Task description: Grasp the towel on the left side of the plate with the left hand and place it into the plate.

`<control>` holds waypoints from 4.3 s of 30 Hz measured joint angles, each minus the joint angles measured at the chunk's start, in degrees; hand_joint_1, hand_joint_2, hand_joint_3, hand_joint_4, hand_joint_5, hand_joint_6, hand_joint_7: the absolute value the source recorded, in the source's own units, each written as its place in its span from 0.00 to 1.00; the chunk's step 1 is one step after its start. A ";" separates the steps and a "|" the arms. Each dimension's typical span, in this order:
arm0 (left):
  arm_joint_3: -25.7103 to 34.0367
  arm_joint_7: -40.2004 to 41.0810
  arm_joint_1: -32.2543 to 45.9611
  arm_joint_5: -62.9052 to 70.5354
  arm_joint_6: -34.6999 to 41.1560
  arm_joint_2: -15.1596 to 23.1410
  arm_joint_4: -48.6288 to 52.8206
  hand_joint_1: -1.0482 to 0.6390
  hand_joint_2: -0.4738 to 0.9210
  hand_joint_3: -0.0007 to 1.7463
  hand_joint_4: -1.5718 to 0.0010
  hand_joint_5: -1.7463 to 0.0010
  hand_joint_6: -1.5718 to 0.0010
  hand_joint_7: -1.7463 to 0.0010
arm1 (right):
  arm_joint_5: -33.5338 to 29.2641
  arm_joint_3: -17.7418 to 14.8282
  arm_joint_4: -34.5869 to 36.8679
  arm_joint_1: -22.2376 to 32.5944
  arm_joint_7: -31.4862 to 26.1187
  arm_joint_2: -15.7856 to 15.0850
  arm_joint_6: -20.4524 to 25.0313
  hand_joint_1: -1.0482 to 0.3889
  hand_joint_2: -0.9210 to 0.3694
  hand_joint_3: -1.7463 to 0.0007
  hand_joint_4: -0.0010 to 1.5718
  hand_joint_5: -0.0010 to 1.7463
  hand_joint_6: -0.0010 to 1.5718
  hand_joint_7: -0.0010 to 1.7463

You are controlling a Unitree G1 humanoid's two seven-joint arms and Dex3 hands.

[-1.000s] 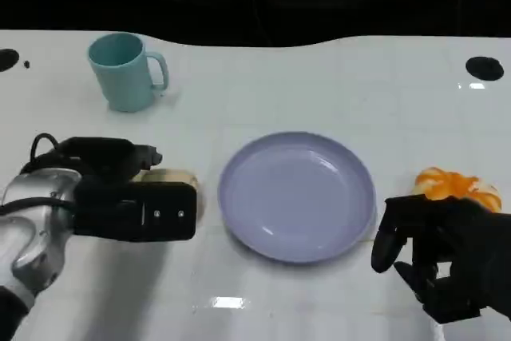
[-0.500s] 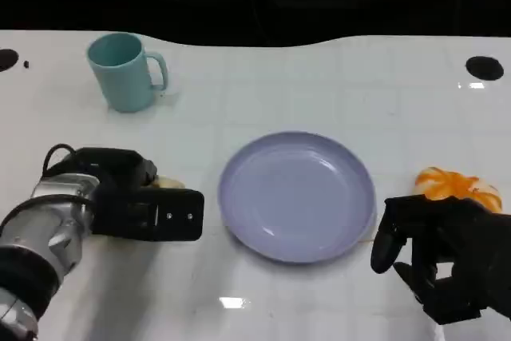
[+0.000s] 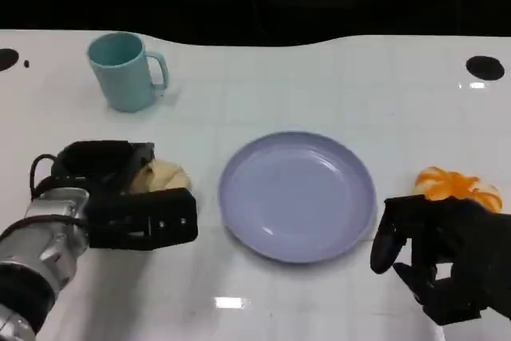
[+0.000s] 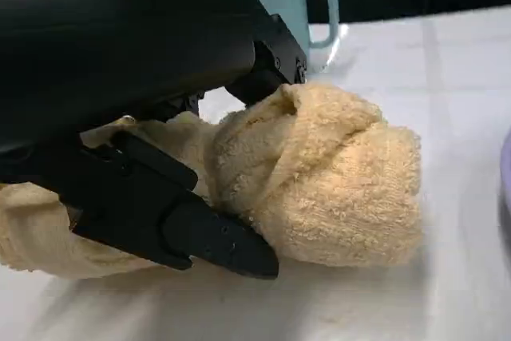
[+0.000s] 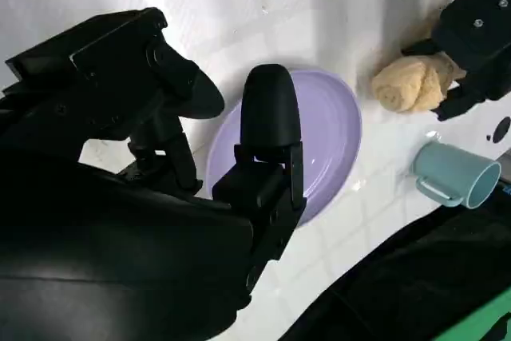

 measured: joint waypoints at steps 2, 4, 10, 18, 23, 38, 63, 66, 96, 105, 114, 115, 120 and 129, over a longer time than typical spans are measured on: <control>1.21 1.37 0.02 -1.18 -0.51 -0.01 -0.37 0.50 0.94 0.28 0.47 0.00 0.63 0.05 | -0.04 0.10 0.00 -0.03 -0.04 0.01 0.20 0.73 0.30 0.37 0.47 1.00 0.46 0.81; 2.46 2.30 0.08 -2.56 -1.41 -0.11 -0.85 0.49 0.93 0.29 0.47 0.00 0.64 0.02 | -0.12 0.20 0.00 -0.05 -0.12 0.03 0.54 0.73 0.29 0.37 0.47 1.00 0.46 0.81; 5.15 3.17 0.84 -5.54 -2.43 -1.10 -5.56 0.49 0.92 0.27 0.46 0.00 0.65 0.00 | -0.09 0.21 0.06 -0.14 -0.41 0.32 0.68 0.73 0.29 0.37 0.46 1.00 0.46 0.82; 5.49 0.58 1.70 -6.24 -2.09 -2.28 -15.22 0.49 0.79 0.50 0.43 0.00 0.61 0.00 | -0.43 0.23 0.35 -0.26 -0.44 0.54 0.69 0.72 0.28 0.37 0.46 1.00 0.45 0.82; 5.09 -3.97 2.05 -6.61 0.81 -4.44 -23.93 0.49 0.76 0.48 0.44 0.00 0.60 0.04 | -0.93 0.23 0.33 -0.20 -0.42 0.21 0.79 0.73 0.28 0.38 0.46 1.00 0.45 0.82; -3.02 -9.09 2.11 -0.52 4.89 -12.61 -31.26 0.48 0.77 0.44 0.45 0.00 0.64 0.00 | -0.82 -0.08 -0.29 0.22 -0.02 0.10 0.78 0.73 0.28 0.38 0.47 1.00 0.46 0.82; -8.82 -19.48 2.16 7.06 9.65 -12.22 -31.97 0.24 1.00 0.05 0.96 0.78 0.90 1.00 | 0.05 -0.34 -1.24 0.37 0.17 -0.43 1.02 0.73 0.28 0.38 0.47 1.00 0.46 0.81; -8.74 -20.26 2.16 7.14 9.82 -11.50 -32.97 0.23 1.00 0.04 0.96 0.78 0.90 1.00 | 0.05 -0.34 -1.11 0.39 0.17 -0.43 0.67 0.73 0.28 0.38 0.47 1.00 0.45 0.82; 21.31 -34.00 25.22 -41.43 18.34 -6.11 -65.68 0.52 0.76 0.56 0.53 0.29 0.44 0.63 | 0.26 -0.08 0.47 -0.06 0.10 -0.41 -0.41 0.73 0.29 0.37 0.47 1.00 0.45 0.82; 28.33 -36.07 35.44 -53.77 34.97 -1.19 -80.56 0.58 0.67 0.75 0.51 0.05 0.50 0.21 | 0.31 0.02 0.69 -0.21 0.09 -0.34 -0.39 0.74 0.27 0.37 0.46 1.00 0.45 0.82; 31.39 -32.54 42.63 -57.37 42.49 -0.06 -88.81 0.60 0.67 0.80 0.46 0.00 0.51 0.07 | 0.97 -0.27 1.64 -0.18 0.07 -0.01 -0.94 0.74 0.27 0.38 0.46 1.00 0.45 0.83; 31.38 -32.32 42.93 -57.38 42.65 -0.05 -89.07 0.60 0.67 0.80 0.47 0.00 0.52 0.06 | 1.04 -0.36 1.80 -0.14 0.06 -0.01 -1.28 0.74 0.27 0.38 0.46 1.00 0.45 0.83; 30.14 -29.11 43.19 -57.26 46.32 -0.29 -89.49 0.62 0.67 0.80 0.47 0.00 0.53 0.07 | 1.37 -1.66 2.07 0.58 0.06 -0.03 -1.84 0.74 0.28 0.38 0.46 1.00 0.45 0.83; 27.58 -27.40 41.67 -56.61 46.81 -0.61 -84.32 0.61 0.66 0.80 0.46 0.00 0.51 0.06 | 1.36 -2.69 4.01 1.02 0.13 -0.52 -5.03 0.75 0.28 0.37 0.47 1.00 0.45 0.83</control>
